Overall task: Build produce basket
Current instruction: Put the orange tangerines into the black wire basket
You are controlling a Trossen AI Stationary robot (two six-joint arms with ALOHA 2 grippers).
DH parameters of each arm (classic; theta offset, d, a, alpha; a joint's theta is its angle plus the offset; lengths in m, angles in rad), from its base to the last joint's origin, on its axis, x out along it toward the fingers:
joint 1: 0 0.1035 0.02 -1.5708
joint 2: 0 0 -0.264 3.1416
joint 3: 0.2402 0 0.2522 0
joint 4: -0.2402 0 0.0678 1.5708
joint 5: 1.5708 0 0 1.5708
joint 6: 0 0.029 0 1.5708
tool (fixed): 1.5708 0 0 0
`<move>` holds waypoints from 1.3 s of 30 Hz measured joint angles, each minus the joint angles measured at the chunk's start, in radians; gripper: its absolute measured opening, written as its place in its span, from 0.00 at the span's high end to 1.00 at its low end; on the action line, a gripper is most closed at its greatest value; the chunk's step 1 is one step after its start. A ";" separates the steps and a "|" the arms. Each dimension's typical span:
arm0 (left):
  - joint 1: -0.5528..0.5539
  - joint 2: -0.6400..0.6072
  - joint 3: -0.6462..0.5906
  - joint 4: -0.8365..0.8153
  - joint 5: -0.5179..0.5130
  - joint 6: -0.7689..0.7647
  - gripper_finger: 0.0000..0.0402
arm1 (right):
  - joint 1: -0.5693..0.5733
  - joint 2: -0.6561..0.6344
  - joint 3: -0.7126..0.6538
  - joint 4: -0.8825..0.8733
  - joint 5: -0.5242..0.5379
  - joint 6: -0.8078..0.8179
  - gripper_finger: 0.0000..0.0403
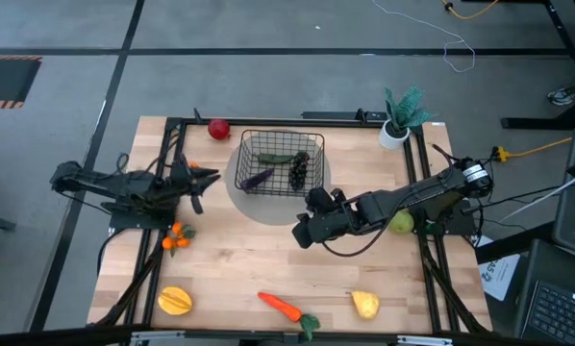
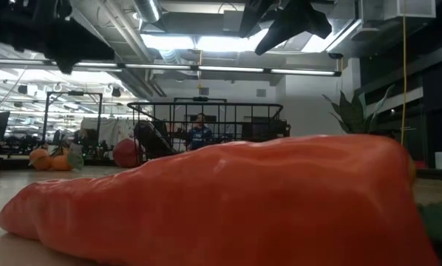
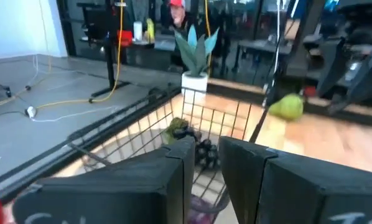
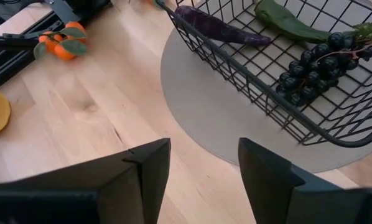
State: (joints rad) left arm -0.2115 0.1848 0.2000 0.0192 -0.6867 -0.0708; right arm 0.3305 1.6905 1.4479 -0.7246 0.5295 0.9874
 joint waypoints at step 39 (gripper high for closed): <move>0.454 0.681 0.404 -1.006 0.257 -0.602 0.52 | 0.000 0.000 0.000 0.010 -0.012 0.003 0.56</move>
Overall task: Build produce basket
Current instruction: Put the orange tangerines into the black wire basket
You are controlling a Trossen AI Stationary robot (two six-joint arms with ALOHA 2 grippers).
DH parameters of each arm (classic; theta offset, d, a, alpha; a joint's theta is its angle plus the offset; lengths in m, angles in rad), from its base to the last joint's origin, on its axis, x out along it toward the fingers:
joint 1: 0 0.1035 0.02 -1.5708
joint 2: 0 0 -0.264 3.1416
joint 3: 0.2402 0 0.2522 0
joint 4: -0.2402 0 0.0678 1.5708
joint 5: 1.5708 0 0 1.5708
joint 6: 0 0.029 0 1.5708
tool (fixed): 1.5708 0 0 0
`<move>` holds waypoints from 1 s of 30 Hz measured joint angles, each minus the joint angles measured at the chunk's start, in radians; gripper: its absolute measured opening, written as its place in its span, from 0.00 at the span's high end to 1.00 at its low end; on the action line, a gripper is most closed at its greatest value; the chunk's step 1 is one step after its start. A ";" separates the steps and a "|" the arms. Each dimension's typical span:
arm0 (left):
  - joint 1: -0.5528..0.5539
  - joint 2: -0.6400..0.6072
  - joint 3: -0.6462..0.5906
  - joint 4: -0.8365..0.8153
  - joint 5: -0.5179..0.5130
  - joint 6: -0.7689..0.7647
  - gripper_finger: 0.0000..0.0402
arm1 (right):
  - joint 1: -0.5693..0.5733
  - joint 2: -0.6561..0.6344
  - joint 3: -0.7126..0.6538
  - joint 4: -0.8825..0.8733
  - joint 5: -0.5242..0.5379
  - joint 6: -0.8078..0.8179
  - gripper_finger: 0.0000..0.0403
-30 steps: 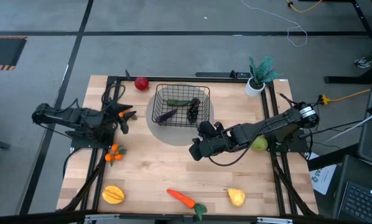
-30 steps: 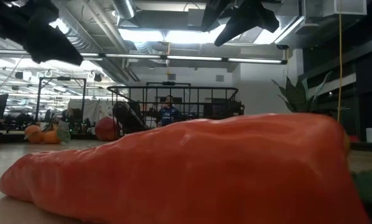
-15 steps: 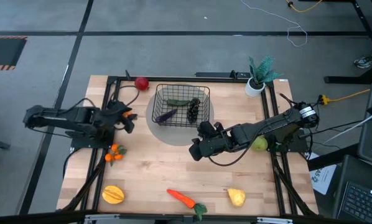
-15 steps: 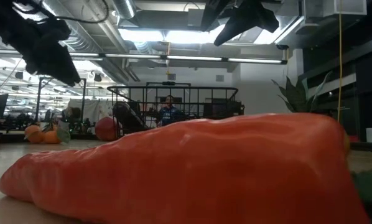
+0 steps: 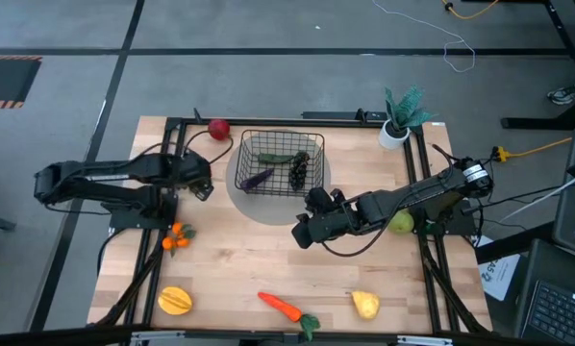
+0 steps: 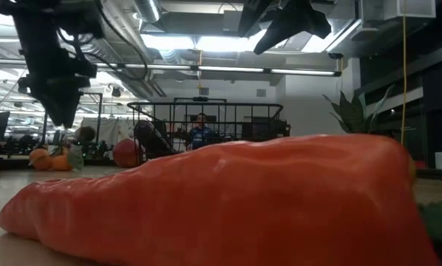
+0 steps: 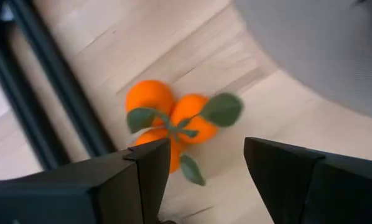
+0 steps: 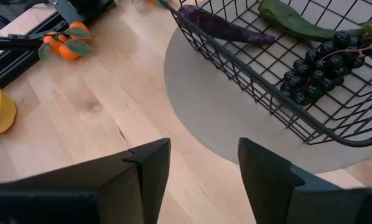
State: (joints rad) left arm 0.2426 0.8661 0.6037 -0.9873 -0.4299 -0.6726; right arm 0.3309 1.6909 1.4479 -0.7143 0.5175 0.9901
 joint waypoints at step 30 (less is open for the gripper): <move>0.224 0.316 0.001 0.119 0.020 0.084 0.52 | 0.000 0.000 0.000 -0.014 -0.022 -0.047 0.56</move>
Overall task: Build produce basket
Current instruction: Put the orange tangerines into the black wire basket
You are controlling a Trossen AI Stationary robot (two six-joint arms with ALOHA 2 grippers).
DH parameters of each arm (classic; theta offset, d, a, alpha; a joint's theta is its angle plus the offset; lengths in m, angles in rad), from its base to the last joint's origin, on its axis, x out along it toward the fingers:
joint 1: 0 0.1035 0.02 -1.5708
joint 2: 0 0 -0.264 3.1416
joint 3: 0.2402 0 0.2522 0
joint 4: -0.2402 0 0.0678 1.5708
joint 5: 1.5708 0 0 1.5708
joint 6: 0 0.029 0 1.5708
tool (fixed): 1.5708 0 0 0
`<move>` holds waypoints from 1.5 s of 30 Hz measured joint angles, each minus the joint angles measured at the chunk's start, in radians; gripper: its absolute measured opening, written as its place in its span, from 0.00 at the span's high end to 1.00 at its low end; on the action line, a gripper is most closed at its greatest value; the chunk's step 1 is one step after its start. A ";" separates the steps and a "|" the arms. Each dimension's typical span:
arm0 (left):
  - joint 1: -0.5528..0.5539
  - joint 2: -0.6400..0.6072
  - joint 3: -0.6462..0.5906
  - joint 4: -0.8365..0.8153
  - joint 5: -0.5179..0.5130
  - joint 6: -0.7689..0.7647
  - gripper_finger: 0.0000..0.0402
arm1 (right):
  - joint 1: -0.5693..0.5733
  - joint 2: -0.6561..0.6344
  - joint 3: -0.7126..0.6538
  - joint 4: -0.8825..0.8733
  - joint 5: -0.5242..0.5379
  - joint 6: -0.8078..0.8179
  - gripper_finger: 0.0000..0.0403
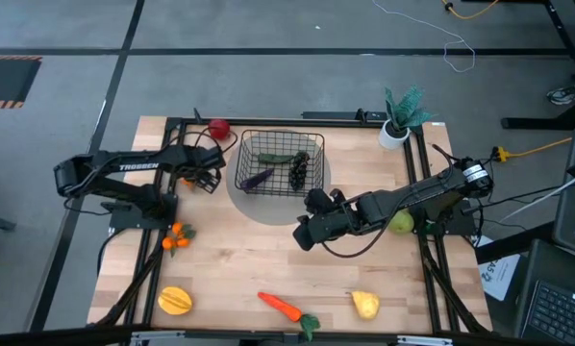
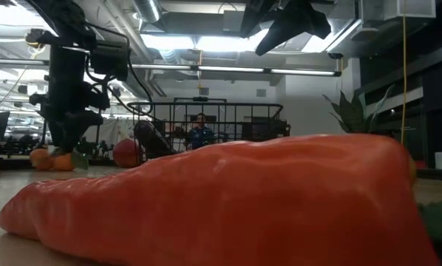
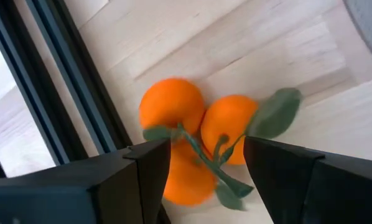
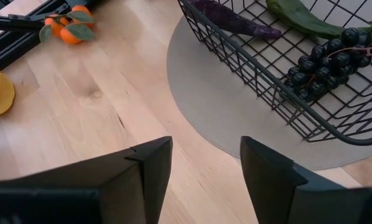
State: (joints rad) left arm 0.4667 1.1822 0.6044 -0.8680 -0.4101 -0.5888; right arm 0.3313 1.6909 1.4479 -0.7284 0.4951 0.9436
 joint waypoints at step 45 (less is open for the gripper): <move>0.021 -0.007 0.333 -0.060 -0.104 0.325 1.00 | 0.000 0.000 0.000 0.004 0.000 -0.011 0.56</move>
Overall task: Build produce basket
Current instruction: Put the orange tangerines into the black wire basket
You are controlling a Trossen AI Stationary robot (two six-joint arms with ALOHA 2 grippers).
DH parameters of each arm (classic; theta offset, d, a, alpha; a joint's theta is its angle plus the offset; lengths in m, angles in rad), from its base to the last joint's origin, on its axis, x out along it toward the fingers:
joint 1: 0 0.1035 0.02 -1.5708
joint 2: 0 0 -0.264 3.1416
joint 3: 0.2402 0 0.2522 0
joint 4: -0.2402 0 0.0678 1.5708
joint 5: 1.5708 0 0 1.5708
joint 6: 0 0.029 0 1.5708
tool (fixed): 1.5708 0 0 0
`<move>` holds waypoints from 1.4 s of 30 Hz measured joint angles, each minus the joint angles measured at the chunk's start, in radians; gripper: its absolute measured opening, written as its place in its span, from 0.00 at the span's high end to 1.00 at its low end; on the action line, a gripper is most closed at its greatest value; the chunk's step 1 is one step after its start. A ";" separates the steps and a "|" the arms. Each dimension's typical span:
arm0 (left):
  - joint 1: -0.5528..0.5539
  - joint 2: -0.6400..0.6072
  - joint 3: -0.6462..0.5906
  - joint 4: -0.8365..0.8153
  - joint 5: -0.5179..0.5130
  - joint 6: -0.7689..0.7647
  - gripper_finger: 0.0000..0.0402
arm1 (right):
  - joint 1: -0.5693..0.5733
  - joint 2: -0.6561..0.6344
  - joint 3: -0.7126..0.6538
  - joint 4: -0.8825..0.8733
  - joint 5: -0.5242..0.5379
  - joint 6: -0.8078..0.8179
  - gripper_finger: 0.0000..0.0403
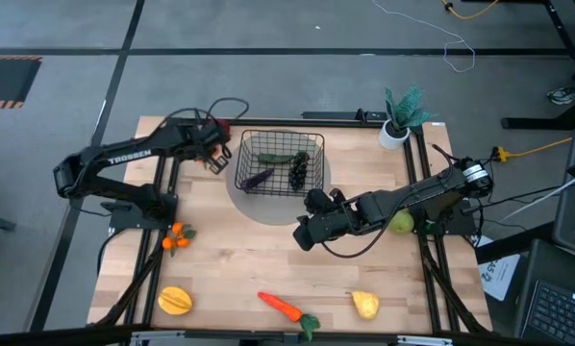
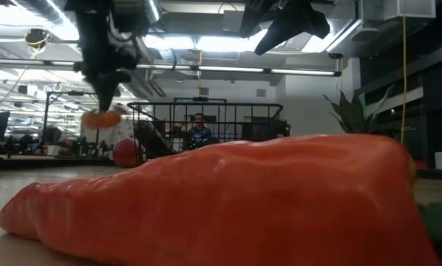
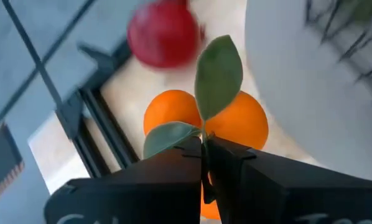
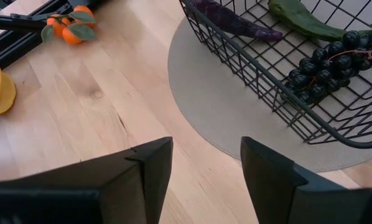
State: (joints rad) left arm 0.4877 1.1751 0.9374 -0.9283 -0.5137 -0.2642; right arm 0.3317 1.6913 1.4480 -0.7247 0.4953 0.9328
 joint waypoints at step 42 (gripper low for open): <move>0.163 0.002 -0.048 0.586 0.950 0.456 1.00 | 0.000 0.000 0.000 -0.006 0.008 -0.020 0.56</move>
State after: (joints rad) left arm 0.6508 1.1770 0.8898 -0.3420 0.4360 0.1919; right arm 0.3317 1.6913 1.4483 -0.7307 0.5037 0.9131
